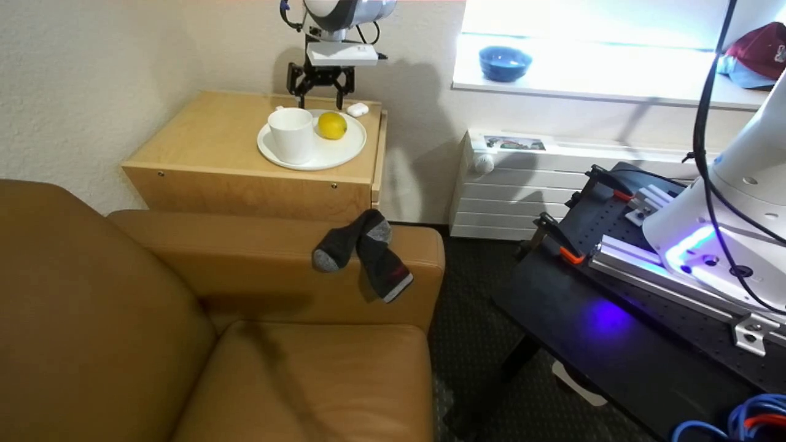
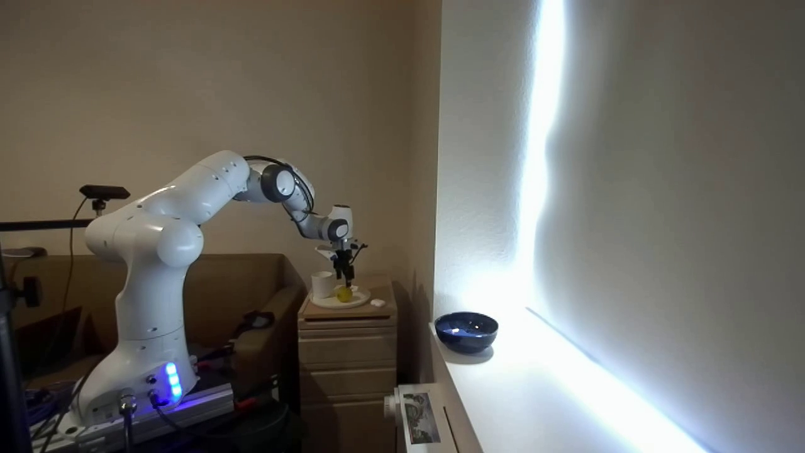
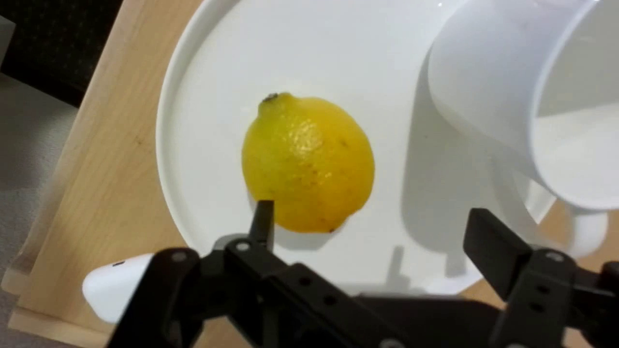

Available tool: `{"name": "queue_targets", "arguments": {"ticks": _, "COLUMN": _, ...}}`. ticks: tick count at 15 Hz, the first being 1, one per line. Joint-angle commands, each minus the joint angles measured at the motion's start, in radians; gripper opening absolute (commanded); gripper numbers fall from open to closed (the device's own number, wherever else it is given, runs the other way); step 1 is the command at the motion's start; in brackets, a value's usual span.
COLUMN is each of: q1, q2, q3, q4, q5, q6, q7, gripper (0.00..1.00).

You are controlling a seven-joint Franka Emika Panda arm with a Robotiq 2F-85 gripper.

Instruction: Pick the fruit in the bowl on the windowsill and put it on the plate on the drawer

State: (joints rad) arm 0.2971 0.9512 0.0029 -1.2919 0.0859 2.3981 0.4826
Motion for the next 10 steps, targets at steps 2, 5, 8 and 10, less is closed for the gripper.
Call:
{"name": "queue_targets", "arguments": {"ticks": 2, "q1": -0.025, "q2": -0.206, "q3": -0.008, "q4": -0.195, "q5": 0.018, "q6": 0.039, "q7": 0.012, "gripper": 1.0}}
{"name": "queue_targets", "arguments": {"ticks": 5, "q1": -0.029, "q2": -0.346, "q3": -0.015, "q4": -0.323, "q5": 0.03, "q6": 0.223, "q7": 0.031, "gripper": 1.0}}
{"name": "queue_targets", "arguments": {"ticks": 8, "q1": -0.034, "q2": -0.489, "q3": 0.016, "q4": -0.45, "q5": 0.051, "q6": 0.417, "q7": -0.014, "gripper": 1.0}}
{"name": "queue_targets", "arguments": {"ticks": 10, "q1": -0.025, "q2": -0.411, "q3": 0.001, "q4": -0.341, "q5": 0.037, "q6": 0.385, "q7": 0.006, "gripper": 1.0}}
